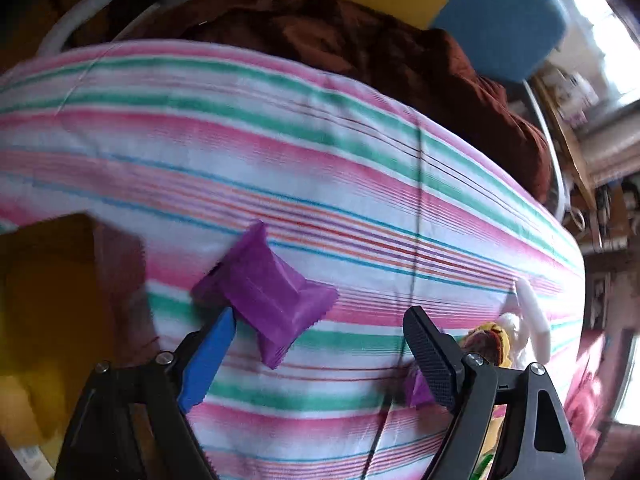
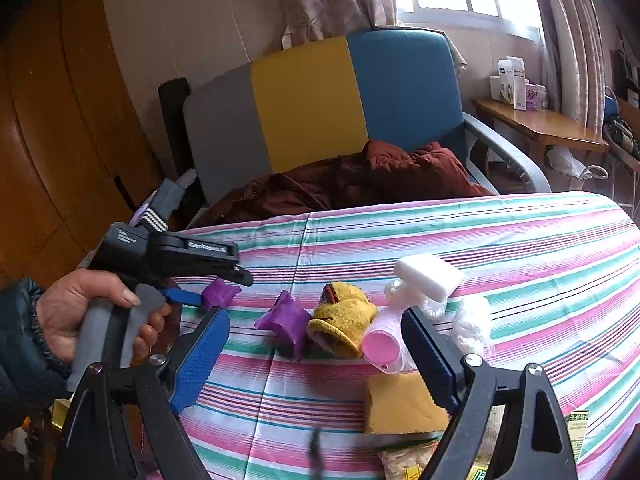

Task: Organize objects
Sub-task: 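Close the left tool on a purple snack packet and lift it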

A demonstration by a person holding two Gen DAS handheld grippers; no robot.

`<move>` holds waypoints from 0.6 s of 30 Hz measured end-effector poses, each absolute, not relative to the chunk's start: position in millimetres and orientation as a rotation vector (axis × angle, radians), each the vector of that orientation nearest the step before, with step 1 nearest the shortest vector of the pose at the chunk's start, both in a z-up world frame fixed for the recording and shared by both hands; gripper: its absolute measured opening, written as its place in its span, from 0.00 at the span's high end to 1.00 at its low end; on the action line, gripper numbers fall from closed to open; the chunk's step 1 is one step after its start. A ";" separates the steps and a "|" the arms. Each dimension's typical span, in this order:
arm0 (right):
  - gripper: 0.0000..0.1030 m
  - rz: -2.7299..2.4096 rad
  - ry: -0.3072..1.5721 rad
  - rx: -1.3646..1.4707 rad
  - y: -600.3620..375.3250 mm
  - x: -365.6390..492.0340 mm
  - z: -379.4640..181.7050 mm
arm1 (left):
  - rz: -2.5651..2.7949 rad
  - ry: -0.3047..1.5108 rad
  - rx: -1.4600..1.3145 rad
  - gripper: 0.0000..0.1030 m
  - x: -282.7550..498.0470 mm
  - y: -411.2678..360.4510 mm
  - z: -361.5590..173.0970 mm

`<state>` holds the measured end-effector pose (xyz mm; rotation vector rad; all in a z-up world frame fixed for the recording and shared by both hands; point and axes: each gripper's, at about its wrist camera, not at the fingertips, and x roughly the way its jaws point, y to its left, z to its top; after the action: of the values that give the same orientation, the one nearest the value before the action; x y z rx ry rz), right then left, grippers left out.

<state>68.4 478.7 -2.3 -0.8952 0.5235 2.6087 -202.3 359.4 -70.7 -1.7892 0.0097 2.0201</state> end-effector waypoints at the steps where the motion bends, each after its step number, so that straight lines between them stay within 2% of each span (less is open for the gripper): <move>1: 0.13 2.604 0.526 -0.899 479.4 68.5 -2.8 | 2.024 0.041 -1.782 0.10 -199.1 363.3 -72.3; 4: 0.13 2.591 0.545 -0.897 483.1 70.1 -3.4 | 2.030 0.081 -1.727 0.08 -192.4 366.7 -70.2; 7: 0.13 2.581 0.562 -0.895 486.2 70.7 -4.0 | 2.010 0.064 -1.703 0.16 -190.3 359.5 -62.2; 14: 0.13 2.573 0.553 -0.912 485.7 69.4 -5.8 | 1.994 0.002 -1.767 0.16 -210.6 344.6 -67.2; 18: 0.13 2.566 0.557 -0.916 487.0 69.8 -5.9 | 1.985 0.058 -1.781 0.13 -213.1 350.9 -67.7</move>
<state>69.8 487.0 -5.9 -0.9159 0.5569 2.5662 -213.1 350.9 -67.7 -1.7806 0.0582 1.9851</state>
